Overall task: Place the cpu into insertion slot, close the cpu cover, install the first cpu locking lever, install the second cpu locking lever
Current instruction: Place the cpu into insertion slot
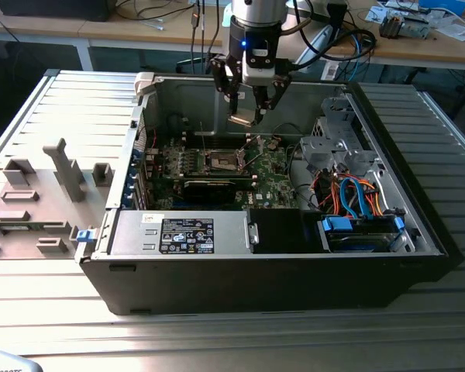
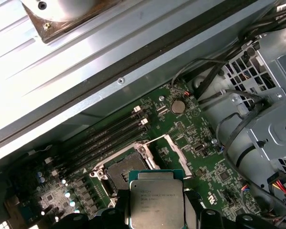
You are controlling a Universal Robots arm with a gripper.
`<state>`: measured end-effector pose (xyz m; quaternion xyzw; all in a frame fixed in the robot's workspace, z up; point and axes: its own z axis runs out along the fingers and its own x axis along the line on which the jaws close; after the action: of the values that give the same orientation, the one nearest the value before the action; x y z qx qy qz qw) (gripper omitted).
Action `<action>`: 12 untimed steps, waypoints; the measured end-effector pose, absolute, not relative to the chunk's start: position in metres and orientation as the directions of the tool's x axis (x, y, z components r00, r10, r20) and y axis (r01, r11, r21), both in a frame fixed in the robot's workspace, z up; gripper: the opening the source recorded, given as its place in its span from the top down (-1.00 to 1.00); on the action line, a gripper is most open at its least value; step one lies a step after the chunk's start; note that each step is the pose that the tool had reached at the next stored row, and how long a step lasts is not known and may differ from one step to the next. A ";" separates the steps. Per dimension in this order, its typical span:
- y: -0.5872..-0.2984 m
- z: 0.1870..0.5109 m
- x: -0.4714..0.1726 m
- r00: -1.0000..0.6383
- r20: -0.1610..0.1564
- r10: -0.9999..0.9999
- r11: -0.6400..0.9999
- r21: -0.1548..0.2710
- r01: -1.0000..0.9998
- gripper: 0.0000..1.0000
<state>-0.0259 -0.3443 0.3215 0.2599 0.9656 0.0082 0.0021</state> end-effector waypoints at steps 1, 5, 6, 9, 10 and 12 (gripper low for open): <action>-0.344 0.322 -0.026 -0.864 0.000 0.503 0.864 0.017 0.503 -0.08; -0.344 0.322 -0.026 -0.861 0.000 0.508 0.861 0.017 0.508 -0.08; -0.344 0.322 -0.026 -0.861 0.000 0.509 0.861 0.017 0.509 -0.08; -0.344 0.322 -0.026 -0.858 0.000 0.514 0.858 0.017 0.514 -0.08; -0.344 0.322 -0.026 -0.857 0.000 0.516 0.857 0.017 0.516 -0.08; -0.344 0.322 -0.026 -0.855 0.000 0.518 0.855 0.017 0.518 -0.08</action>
<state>-0.0259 -0.3443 0.3216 0.2688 0.9632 0.0080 0.0022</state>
